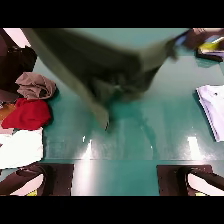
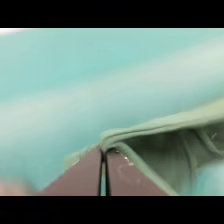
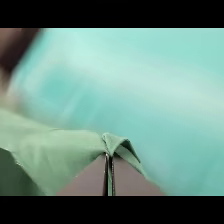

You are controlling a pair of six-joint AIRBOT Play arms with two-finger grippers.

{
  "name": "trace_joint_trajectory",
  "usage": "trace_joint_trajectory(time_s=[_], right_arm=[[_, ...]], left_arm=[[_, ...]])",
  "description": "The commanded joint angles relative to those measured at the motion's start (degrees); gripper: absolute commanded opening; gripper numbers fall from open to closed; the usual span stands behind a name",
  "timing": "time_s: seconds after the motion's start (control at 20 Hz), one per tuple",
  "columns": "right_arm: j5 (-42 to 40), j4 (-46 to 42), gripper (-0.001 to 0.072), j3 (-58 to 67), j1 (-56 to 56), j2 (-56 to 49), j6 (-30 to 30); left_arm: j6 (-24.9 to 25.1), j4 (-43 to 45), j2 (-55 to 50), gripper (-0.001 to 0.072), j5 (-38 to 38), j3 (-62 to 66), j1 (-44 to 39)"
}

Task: Fold the shirts.

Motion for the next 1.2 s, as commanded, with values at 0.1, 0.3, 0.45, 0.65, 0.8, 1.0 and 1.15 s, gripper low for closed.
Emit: trace_joint_trajectory(time_s=[0.1,0.3,0.45,0.65,0.8,1.0,1.15], right_arm=[[-7.8,-0.6,0.0021,13.4,-11.7,13.6,0.1],[-7.8,-0.6,0.0021,17.9,-19.3,19.4,0.1],[-7.7,-0.6,0.0021,19.7,-25.6,22.2,0.1],[-3.8,0.0,0.0019,23.1,-31.0,20.7,1.8],[2.6,0.0,0.0019,22.7,-29.4,15.0,6.8],[12.5,-4.4,0.0019,13.6,-17.7,2.9,12.0],[12.8,-15.4,0.0019,7.3,-8.7,-8.0,14.3]], left_arm=[[-0.2,-13.9,7.0,0.0022,15.1,4.8,0.0],[-0.2,-22.3,10.8,0.0022,17.7,4.8,0.0],[-0.1,-29.7,11.3,0.0022,17.6,4.7,0.0],[2.3,-25.1,10.1,0.0021,15.0,3.3,0.0],[-1.2,-16.3,8.3,0.0021,11.8,-7.3,0.0],[-1.6,-12.7,-3.0,0.0022,4.3,-19.0,0.0],[-0.1,-11.3,-15.4,0.0022,3.2,-21.7,0.0]])
